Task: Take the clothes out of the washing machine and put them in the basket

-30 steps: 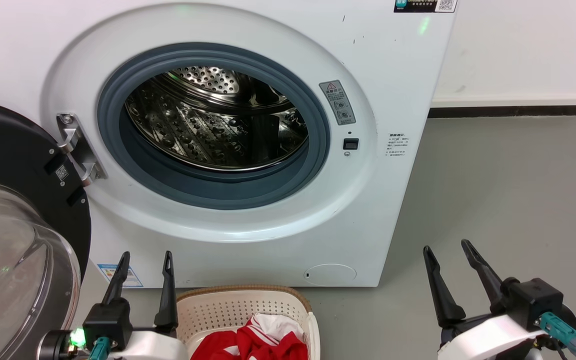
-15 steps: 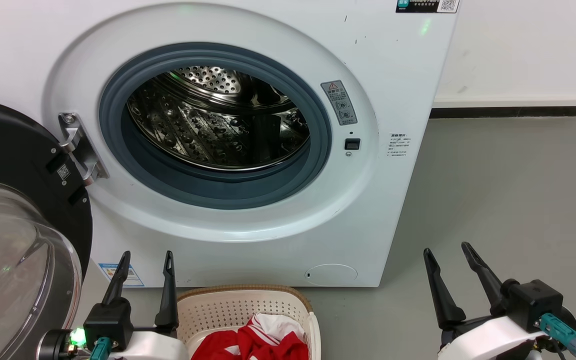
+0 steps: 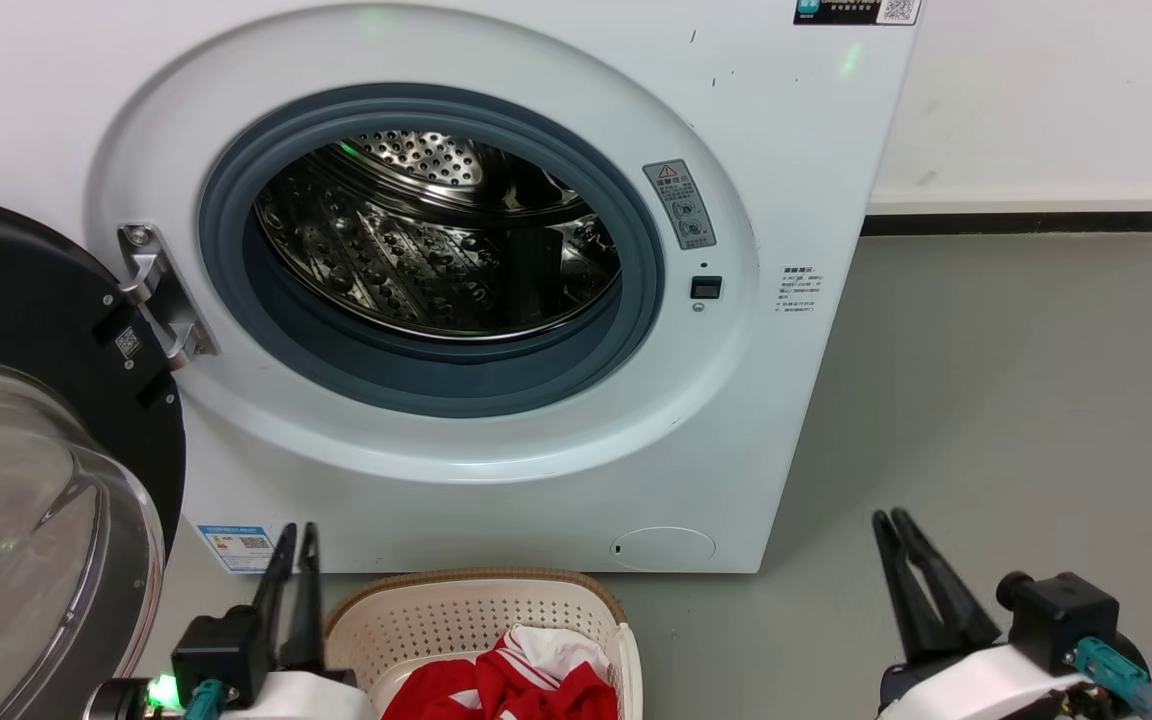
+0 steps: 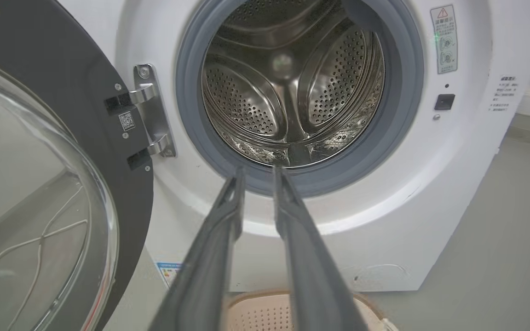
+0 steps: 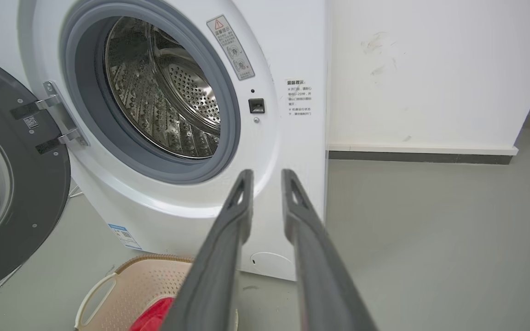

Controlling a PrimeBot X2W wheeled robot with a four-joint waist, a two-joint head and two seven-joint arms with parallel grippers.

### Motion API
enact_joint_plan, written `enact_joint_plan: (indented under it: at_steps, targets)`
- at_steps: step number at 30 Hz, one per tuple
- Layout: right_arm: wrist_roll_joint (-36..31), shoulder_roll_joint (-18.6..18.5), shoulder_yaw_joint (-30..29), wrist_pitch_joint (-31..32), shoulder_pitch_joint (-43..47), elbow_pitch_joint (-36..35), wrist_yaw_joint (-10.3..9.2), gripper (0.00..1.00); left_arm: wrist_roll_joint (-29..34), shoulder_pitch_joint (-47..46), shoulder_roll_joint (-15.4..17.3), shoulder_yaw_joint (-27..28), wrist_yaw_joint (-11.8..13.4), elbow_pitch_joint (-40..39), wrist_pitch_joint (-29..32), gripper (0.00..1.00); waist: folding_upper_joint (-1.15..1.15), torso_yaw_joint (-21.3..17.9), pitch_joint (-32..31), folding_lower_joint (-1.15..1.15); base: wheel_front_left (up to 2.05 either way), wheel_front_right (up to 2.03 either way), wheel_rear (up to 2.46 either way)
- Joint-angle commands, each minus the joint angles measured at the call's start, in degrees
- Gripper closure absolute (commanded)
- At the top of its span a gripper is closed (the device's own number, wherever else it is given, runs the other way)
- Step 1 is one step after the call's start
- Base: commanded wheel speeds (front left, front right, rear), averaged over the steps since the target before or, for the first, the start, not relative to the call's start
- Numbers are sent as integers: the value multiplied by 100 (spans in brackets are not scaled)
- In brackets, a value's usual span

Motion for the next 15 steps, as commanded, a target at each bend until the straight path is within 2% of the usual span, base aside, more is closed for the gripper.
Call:
enact_joint_plan:
  at_steps: [1,15]
  targets:
    - [155,1,8,-19,-5,-91,0,100,-134,-115,25,64,-21,-30,40,100,0,0,2,0,0,0,0]
    - [1839,-118,-112,97,-250,204,0,100,-1797,-258,-22,184,-177,91,410,100,0,10,21,0,0,0,0]
